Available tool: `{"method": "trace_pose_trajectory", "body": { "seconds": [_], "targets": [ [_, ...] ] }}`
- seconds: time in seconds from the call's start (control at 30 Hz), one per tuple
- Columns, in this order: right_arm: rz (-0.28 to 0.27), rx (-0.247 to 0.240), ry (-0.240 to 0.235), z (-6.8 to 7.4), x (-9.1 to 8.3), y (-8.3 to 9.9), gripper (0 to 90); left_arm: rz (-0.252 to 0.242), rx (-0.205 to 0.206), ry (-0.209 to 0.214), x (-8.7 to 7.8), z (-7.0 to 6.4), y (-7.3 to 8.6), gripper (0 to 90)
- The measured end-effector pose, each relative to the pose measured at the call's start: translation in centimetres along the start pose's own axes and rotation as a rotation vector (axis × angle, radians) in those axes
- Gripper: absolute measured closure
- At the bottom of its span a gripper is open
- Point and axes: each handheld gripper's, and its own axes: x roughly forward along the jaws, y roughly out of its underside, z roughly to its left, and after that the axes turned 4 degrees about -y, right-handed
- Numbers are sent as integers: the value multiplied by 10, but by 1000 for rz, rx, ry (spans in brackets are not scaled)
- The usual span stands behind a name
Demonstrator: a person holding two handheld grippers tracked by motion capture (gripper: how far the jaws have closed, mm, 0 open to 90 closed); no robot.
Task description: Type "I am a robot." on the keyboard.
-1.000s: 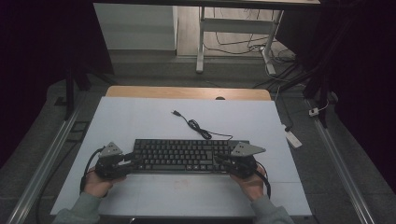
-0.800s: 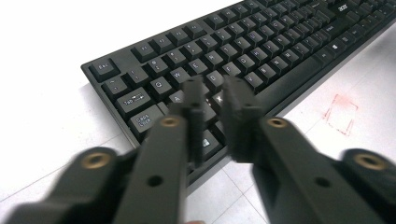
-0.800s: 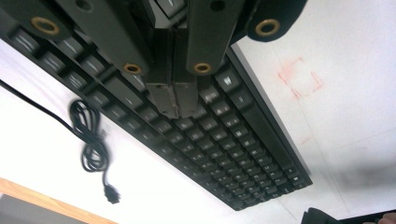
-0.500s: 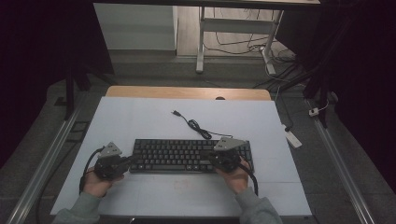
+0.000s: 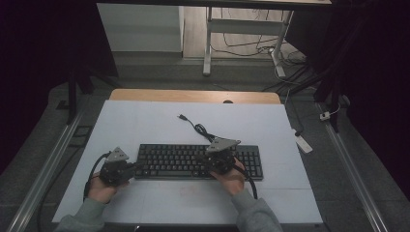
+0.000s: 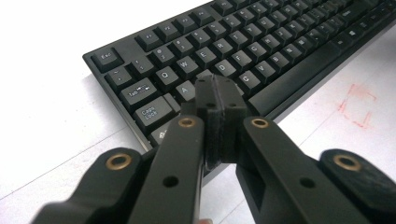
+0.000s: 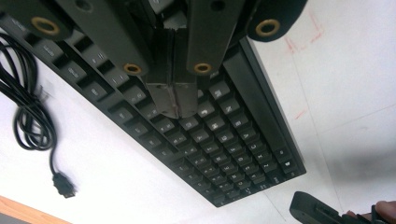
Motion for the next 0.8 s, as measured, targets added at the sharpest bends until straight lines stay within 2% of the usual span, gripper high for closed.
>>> {"method": "trace_pose_trajectory", "body": {
  "seconds": [0.2,0.43,0.8],
  "targets": [
    [2,1,-6,1,11,-6,893,16,2,-9,4,1,0,890],
    [18,8,-10,0,23,-8,893,43,21,-39,11,1,0,885],
    [33,23,-11,-3,36,-11,893,57,22,-55,18,4,1,871]
  ]
}}
